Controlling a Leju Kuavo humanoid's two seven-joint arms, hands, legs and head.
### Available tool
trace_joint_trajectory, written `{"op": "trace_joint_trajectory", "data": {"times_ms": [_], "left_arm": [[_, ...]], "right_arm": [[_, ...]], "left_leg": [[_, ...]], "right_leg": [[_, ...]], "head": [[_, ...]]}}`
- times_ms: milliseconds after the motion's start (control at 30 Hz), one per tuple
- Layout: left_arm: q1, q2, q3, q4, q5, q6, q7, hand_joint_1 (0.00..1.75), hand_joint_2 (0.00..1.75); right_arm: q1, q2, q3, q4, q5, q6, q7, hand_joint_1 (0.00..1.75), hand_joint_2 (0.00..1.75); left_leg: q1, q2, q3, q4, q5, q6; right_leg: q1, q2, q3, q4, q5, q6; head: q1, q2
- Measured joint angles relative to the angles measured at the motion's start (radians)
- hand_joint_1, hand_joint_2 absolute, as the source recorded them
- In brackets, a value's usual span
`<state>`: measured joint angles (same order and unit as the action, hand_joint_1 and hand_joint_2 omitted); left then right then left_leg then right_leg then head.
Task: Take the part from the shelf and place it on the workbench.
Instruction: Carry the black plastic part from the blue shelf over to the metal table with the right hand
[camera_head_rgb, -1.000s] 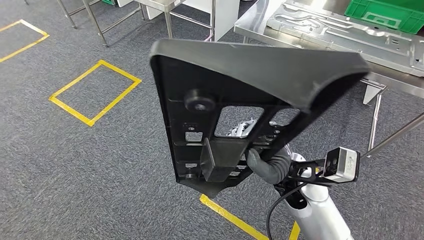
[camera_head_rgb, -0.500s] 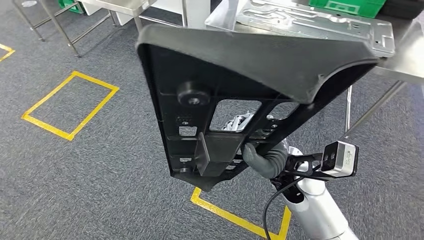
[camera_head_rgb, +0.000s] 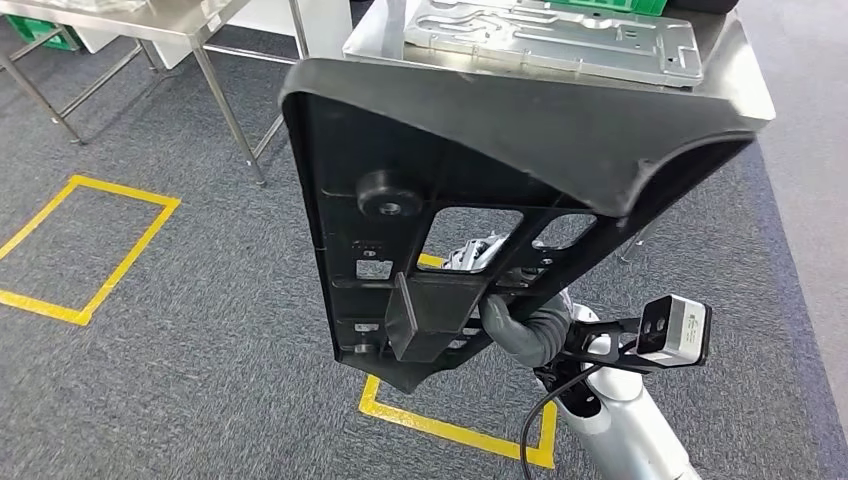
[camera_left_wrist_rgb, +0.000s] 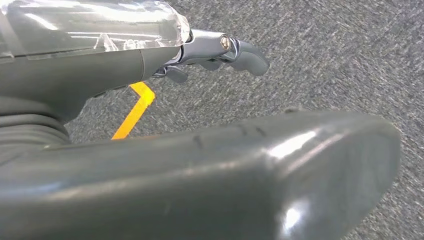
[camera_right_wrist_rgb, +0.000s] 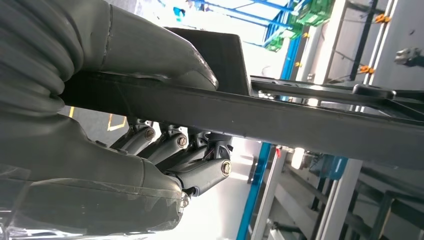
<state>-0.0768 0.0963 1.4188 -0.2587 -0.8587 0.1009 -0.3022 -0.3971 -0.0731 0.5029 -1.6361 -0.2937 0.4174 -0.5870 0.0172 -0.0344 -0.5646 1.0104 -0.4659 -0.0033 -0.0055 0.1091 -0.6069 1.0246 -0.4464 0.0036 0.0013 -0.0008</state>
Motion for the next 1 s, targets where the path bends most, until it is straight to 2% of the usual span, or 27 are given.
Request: {"op": "trace_joint_trajectory", "data": {"times_ms": [33, 100, 133, 167, 200, 233, 267, 333, 367, 400, 433, 467, 500, 533, 600, 633, 667, 700, 733, 767, 800, 867, 933, 1000], "left_arm": [[-0.001, 0.0, 0.0, 0.0, 0.0, 0.0, 0.0, 0.0, 0.0], [-0.001, 0.0, 0.0, 0.0, 0.0, 0.0, 0.0, 0.0, 0.0], [0.001, 0.0, 0.0, 0.0, -0.001, 0.002, 0.002, 0.0, 0.0], [0.002, 0.0, 0.0, 0.0, -0.001, 0.005, 0.004, 0.0, 0.0], [0.003, 0.0, 0.0, 0.0, -0.002, 0.007, 0.006, 0.0, 0.0], [0.003, 0.0, 0.0, 0.0, -0.004, 0.009, 0.008, 0.0, 0.0], [0.003, -0.001, 0.0, 0.0, -0.007, 0.01, 0.008, 0.0, 0.0], [0.002, -0.003, -0.001, 0.0, -0.013, 0.006, 0.006, 0.0, 0.0], [0.002, -0.004, -0.002, 0.0, -0.016, 0.002, 0.005, 0.0, 0.0], [0.002, -0.006, -0.003, 0.0, -0.019, -0.003, 0.003, 0.0, 0.0], [0.001, -0.008, -0.006, 0.0, -0.022, -0.009, 0.003, 0.0, 0.0], [-0.001, -0.012, -0.008, 0.0, -0.026, -0.014, 0.003, 0.0, 0.0], [-0.004, -0.016, -0.012, 0.0, -0.029, -0.018, 0.004, 0.0, 0.0], [-0.007, -0.022, -0.016, 0.0, -0.033, -0.021, 0.005, 0.0, 0.0], [-0.008, -0.034, -0.021, 0.002, -0.036, -0.021, 0.012, 0.0, 0.0], [-0.006, -0.039, -0.022, 0.002, -0.036, -0.021, 0.016, 0.0, 0.0], [-0.004, -0.043, -0.023, 0.003, -0.036, -0.021, 0.02, 0.0, 0.0], [-0.003, -0.046, -0.024, 0.004, -0.036, -0.021, 0.023, 0.0, 0.0], [-0.003, -0.049, -0.024, 0.004, -0.035, -0.021, 0.025, 0.0, 0.0], [-0.003, -0.051, -0.025, 0.004, -0.035, -0.022, 0.025, 0.0, 0.0], [-0.003, -0.052, -0.025, 0.004, -0.034, -0.024, 0.025, 0.0, 0.0], [-0.004, -0.053, -0.025, 0.004, -0.031, -0.033, 0.02, 0.0, 0.0], [-0.006, -0.053, -0.025, 0.004, -0.027, -0.046, 0.012, 0.0, 0.0], [-0.01, -0.053, -0.026, 0.004, -0.024, -0.056, 0.006, 0.0, 0.0]], "right_arm": [[0.0, 0.0, -0.002, -0.002, 0.0, 0.0, 0.0, 1.66, 1.75], [0.001, 0.0, -0.006, -0.005, 0.0, 0.0, -0.002, 1.66, 1.75], [0.003, 0.0, -0.007, -0.006, 0.0, 0.0, -0.006, 1.66, 1.75], [0.007, 0.0, -0.009, -0.006, 0.0, 0.0, -0.01, 1.66, 1.75], [0.013, -0.001, -0.011, -0.006, 0.0, 0.002, -0.016, 1.66, 1.75], [0.019, -0.001, -0.015, -0.006, 0.0, 0.006, -0.023, 1.66, 1.75], [0.026, -0.001, -0.019, -0.006, 0.0, 0.011, -0.028, 1.66, 1.75], [0.033, -0.002, -0.028, -0.006, 0.006, 0.024, -0.036, 1.66, 1.75], [0.035, -0.002, -0.033, -0.006, 0.011, 0.03, -0.036, 1.66, 1.75], [0.037, -0.002, -0.037, -0.006, 0.016, 0.033, -0.036, 1.66, 1.75], [0.041, -0.004, -0.042, -0.006, 0.02, 0.036, -0.033, 1.66, 1.75], [0.046, -0.006, -0.049, -0.006, 0.023, 0.038, -0.031, 1.66, 1.75], [0.052, -0.01, -0.057, -0.006, 0.026, 0.039, -0.03, 1.66, 1.75], [0.057, -0.014, -0.065, -0.007, 0.027, 0.042, -0.029, 1.66, 1.75], [0.063, -0.02, -0.077, -0.007, 0.028, 0.048, -0.029, 1.66, 1.75], [0.066, -0.023, -0.081, -0.007, 0.028, 0.05, -0.029, 1.66, 1.75], [0.071, -0.025, -0.084, -0.007, 0.028, 0.051, -0.028, 1.66, 1.75], [0.077, -0.027, -0.088, -0.006, 0.028, 0.051, -0.027, 1.66, 1.75], [0.082, -0.029, -0.09, -0.006, 0.029, 0.051, -0.026, 1.66, 1.75], [0.087, -0.03, -0.091, -0.006, 0.03, 0.049, -0.026, 1.66, 1.75], [0.09, -0.031, -0.092, -0.006, 0.031, 0.048, -0.027, 1.66, 1.75], [0.095, -0.032, -0.095, -0.006, 0.038, 0.042, -0.029, 1.66, 1.75], [0.101, -0.032, -0.097, -0.006, 0.049, 0.034, -0.031, 1.66, 1.75], [0.108, -0.033, -0.101, -0.007, 0.057, 0.028, -0.032, 1.66, 1.75]], "left_leg": [[0.001, 0.01, 0.001, -0.004, 0.003, 0.007], [0.002, 0.031, 0.002, -0.008, 0.006, 0.018], [0.001, 0.041, 0.002, -0.008, 0.005, 0.021], [0.0, 0.052, 0.001, -0.008, 0.004, 0.022], [0.0, 0.064, 0.001, -0.008, 0.003, 0.023], [0.0, 0.075, 0.002, -0.008, 0.001, 0.022], [0.0, 0.085, 0.004, -0.007, -0.001, 0.02], [-0.003, 0.104, 0.011, -0.006, -0.007, 0.013], [-0.006, 0.112, 0.014, -0.005, -0.01, 0.008], [-0.009, 0.121, 0.017, -0.005, -0.013, 0.003], [-0.011, 0.131, 0.019, -0.005, -0.015, -0.002], [-0.012, 0.141, 0.022, -0.006, -0.017, -0.007], [-0.01, 0.141, 0.023, -0.004, -0.022, -0.012], [-0.008, 0.126, 0.02, 0.009, -0.033, -0.017], [-0.002, 0.075, -0.017, 0.093, -0.084, -0.025], [-0.001, 0.055, -0.049, 0.162, -0.118, -0.027], [-0.001, 0.047, -0.083, 0.231, -0.143, -0.029], [-0.001, 0.044, -0.108, 0.277, -0.153, -0.03], [0.0, 0.042, -0.116, 0.286, -0.141, -0.031], [0.0, 0.04, -0.105, 0.252, -0.111, -0.03], [0.002, 0.033, -0.078, 0.188, -0.07, -0.029], [0.004, 0.001, -0.026, 0.062, -0.018, -0.021], [0.001, -0.019, -0.008, 0.018, -0.013, -0.009], [0.001, -0.01, -0.005, 0.011, -0.008, 0.005]], "right_leg": [[0.002, -0.021, -0.008, 0.017, -0.012, 0.005], [0.002, -0.077, -0.052, 0.11, -0.067, 0.012], [0.001, -0.092, -0.085, 0.177, -0.099, 0.014], [-0.001, -0.098, -0.116, 0.238, -0.121, 0.016], [-0.003, -0.101, -0.134, 0.272, -0.127, 0.018], [-0.005, -0.104, -0.132, 0.268, -0.113, 0.018], [-0.006, -0.109, -0.11, 0.226, -0.084, 0.017], [0.0, -0.151, -0.036, 0.086, -0.023, 0.009], [0.004, -0.169, -0.008, 0.033, -0.007, 0.004], [0.009, -0.182, 0.005, 0.003, -0.002, -0.001], [0.013, -0.181, 0.007, -0.005, -0.004, -0.004], [0.011, -0.167, 0.005, -0.006, -0.002, -0.008], [0.009, -0.156, 0.006, -0.009, 0.0, -0.012], [0.006, -0.146, 0.007, -0.012, 0.003, -0.018], [0.001, -0.127, 0.009, -0.017, 0.007, -0.027], [0.0, -0.115, 0.008, -0.017, 0.008, -0.029], [0.001, -0.103, 0.008, -0.016, 0.008, -0.03], [0.001, -0.089, 0.008, -0.015, 0.008, -0.03], [0.001, -0.076, 0.008, -0.014, 0.008, -0.03], [0.001, -0.063, 0.009, -0.012, 0.007, -0.029], [0.001, -0.051, 0.01, -0.009, 0.006, -0.027], [0.002, -0.03, 0.007, -0.001, 0.002, -0.019], [0.0, -0.016, 0.0, 0.003, 0.002, -0.008], [-0.002, -0.011, -0.003, 0.001, 0.004, 0.006]], "head": [[0.001, 0.0], [0.005, 0.0], [0.006, 0.0], [0.006, 0.0], [0.006, 0.0], [0.006, 0.0], [0.006, 0.0], [0.007, 0.0], [0.006, 0.0], [0.006, 0.0], [0.005, 0.0], [0.005, 0.0], [0.005, 0.0], [0.005, 0.0], [0.003, 0.0], [0.002, 0.0], [0.002, 0.0], [0.002, 0.0], [0.002, 0.0], [0.002, 0.0], [0.002, 0.0], [0.002, 0.0], [0.002, 0.0], [0.002, 0.0]]}}
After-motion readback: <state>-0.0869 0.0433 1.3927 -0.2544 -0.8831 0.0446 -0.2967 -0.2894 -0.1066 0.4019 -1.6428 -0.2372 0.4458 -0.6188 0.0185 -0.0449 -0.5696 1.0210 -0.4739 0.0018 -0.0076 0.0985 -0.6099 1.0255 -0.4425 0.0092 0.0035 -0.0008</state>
